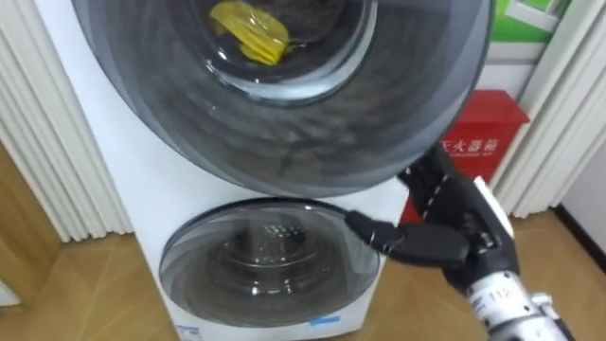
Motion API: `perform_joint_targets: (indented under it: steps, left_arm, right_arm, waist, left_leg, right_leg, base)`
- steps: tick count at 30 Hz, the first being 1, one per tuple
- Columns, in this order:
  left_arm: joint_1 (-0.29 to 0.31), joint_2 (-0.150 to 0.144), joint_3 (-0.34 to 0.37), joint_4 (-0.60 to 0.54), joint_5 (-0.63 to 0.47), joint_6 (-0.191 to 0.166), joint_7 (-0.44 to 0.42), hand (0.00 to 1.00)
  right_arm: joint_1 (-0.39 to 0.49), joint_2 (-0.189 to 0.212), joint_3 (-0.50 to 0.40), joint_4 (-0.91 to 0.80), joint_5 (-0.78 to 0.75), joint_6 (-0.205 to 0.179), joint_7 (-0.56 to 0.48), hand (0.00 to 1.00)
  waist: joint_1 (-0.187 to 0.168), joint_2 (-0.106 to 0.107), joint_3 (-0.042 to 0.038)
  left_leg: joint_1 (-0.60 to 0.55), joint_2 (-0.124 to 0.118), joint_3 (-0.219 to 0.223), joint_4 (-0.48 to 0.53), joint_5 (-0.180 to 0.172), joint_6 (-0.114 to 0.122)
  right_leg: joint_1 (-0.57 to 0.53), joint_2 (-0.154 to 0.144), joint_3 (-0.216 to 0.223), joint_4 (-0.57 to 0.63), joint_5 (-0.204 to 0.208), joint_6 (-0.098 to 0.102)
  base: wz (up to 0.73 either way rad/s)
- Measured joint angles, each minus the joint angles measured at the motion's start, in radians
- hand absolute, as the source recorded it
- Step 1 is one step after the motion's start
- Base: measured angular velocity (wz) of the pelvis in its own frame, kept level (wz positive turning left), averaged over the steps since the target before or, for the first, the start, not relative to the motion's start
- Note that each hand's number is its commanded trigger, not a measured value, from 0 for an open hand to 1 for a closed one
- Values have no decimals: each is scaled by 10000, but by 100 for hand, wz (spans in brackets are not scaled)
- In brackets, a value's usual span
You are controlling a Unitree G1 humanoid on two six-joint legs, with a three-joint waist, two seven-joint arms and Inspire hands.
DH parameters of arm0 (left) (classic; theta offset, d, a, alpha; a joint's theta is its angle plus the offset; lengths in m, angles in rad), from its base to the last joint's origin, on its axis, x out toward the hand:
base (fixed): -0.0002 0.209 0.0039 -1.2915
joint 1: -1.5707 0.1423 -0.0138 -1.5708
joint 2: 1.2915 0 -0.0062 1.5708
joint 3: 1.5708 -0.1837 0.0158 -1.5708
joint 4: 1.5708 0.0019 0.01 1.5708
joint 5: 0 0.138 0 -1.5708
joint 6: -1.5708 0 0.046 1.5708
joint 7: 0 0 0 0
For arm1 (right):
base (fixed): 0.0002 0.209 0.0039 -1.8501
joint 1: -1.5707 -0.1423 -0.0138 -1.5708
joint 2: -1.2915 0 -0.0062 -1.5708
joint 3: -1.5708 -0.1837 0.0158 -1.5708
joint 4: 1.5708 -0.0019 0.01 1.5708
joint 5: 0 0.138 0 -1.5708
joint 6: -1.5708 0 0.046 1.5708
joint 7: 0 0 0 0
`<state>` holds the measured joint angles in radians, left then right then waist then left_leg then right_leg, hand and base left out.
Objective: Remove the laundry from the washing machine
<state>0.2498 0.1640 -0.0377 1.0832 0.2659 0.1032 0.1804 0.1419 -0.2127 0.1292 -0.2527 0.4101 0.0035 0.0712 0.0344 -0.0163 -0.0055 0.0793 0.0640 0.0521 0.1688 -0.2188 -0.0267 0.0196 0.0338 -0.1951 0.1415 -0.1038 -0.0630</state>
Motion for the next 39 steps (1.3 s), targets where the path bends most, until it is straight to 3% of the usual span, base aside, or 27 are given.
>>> perform_joint_targets:
  steps: [10, 16, 22, 32, 35, 39]
  left_arm:
    - [-424, 2, -157, -35, -23, -134, -151, 0]
    - [-439, 0, -465, 4, -218, -393, -150, 0]
    - [-445, 29, -650, 287, -244, -417, -214, 0]
    - [-651, 60, -654, 406, -306, -612, -442, 0]
    - [-738, 112, -653, 403, -295, -643, -442, 0]
    - [-827, 221, -650, 403, -289, -634, -454, 0]
  right_arm:
    - [20, 44, 557, 84, 11, 36, 446, 0]
    - [-29, 47, 797, 71, 1, 36, 532, 0]
    - [-73, 16, 831, -78, 2, 83, 556, 0]
    - [-214, -248, 878, -874, -145, 327, 586, 0]
    - [-442, -285, 893, -877, -487, 511, 653, 0]
    - [-449, -308, 914, -877, -703, 636, 734, 0]
  waist:
    - [3, 34, 19]
    - [12, -21, 58]
    - [23, -32, 80]
    - [444, -59, 62]
    - [541, -112, 60]
    - [604, -336, 58]
  left_leg:
    - [15, -12, 12, -11, 11, 5]
    - [40, -28, 151, -38, 11, 5]
    - [3, -46, 216, -38, 10, 6]
    - [-226, 20, 275, -9, 21, -9]
    - [-223, 64, 281, -35, 26, -19]
    - [-214, 108, 290, -28, 56, -71]
  right_leg:
    - [23, 2, 1, -65, -12, 7]
    - [28, 0, 33, -73, -45, 45]
    - [-14, -33, 83, -50, -91, 57]
    - [-401, -28, -54, 289, -243, -26]
    - [-393, -9, -120, 281, -246, -33]
    - [-384, 20, -165, 280, -280, -121]
  base:
    - [0]
    - [-1]
    - [0]
    - [-2]
    - [1]
    - [0]
